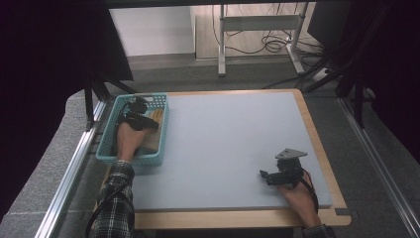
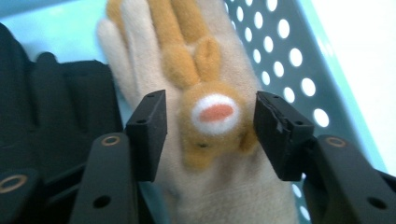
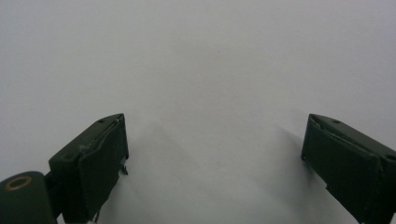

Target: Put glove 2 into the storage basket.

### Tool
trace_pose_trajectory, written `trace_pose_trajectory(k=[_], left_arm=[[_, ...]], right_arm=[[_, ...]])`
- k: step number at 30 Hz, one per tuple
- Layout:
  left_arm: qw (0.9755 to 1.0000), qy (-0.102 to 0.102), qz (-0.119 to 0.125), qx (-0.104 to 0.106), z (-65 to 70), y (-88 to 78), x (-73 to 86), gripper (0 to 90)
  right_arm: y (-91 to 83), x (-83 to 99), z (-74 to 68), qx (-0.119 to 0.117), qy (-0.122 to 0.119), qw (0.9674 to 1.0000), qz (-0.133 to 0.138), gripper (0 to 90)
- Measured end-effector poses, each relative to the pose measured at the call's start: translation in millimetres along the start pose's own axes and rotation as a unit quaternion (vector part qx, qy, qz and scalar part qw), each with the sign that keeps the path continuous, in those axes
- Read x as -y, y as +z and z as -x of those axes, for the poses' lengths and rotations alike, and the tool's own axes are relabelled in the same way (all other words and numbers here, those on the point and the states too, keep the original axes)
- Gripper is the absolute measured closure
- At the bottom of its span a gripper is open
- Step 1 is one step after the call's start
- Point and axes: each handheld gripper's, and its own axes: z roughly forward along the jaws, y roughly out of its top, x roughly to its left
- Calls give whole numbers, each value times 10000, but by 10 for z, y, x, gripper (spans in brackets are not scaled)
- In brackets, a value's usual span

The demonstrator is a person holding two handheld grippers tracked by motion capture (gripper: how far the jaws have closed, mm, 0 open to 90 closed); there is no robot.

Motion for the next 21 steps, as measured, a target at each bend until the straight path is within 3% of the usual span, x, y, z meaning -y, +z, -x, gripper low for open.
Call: trace_pose_trajectory(k=[7,21], left_arm=[[9996,1,277,12,-90,-100,55,298],[9982,-20,560,204,-161,-234,152,182]], right_arm=[[-1,0,-1,2,7,10000,-3,68],[-1,0,-3,1,13,10000,-6,67]])
